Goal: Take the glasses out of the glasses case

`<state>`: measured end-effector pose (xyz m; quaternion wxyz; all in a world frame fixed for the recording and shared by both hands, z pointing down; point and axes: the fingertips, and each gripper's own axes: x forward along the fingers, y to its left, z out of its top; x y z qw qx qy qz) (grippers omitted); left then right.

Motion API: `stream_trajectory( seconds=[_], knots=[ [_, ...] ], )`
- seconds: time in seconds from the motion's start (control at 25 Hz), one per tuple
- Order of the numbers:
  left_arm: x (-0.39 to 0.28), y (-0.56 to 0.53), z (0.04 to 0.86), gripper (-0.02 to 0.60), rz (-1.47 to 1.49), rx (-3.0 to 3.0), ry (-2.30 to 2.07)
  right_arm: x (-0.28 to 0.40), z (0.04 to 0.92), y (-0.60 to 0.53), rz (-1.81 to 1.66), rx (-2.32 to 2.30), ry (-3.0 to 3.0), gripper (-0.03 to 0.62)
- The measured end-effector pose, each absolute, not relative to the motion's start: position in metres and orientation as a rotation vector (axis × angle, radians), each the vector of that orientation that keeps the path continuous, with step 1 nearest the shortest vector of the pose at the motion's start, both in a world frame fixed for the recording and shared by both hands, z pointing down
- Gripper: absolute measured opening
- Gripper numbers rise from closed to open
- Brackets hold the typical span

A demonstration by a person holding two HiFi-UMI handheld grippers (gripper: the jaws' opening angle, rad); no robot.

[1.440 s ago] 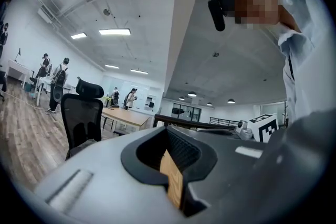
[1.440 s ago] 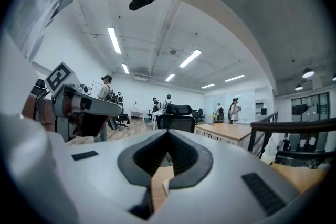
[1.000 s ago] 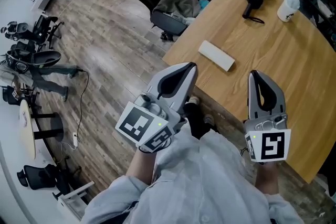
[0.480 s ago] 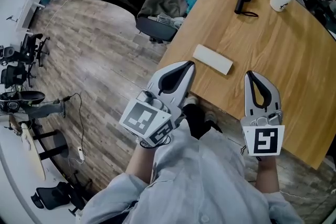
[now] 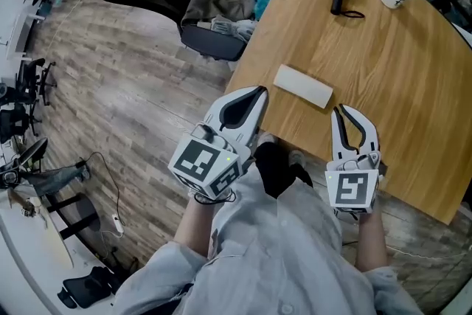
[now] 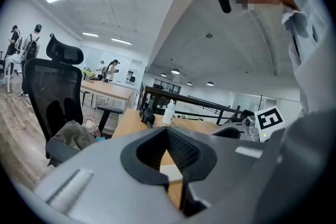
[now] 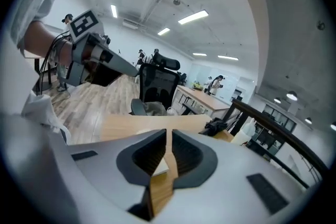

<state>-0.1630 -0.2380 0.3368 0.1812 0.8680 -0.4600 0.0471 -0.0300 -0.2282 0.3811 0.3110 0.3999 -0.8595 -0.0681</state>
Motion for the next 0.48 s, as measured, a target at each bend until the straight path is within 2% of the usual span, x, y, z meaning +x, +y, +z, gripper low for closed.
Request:
stream_trajectory(
  seconds=[0.04,0.12,0.48],
  knots=[
    [-0.164,-0.24,0.34,0.005,0.138,2.457,-1.283,-0.032,0.389,-0.229,-0.191,1.032,-2.24,0.012],
    [-0.166,-0.245,0.348,0.005,0.147,2.46,-1.258,-0.036,0.404,-0.232,-0.199,0.99,-2.194,0.074],
    [-0.171,-0.258,0.384,0.005,0.224,2.455,-1.181,-0.05,0.468,-0.234,-0.221,0.831,-2.052,0.137]
  ],
)
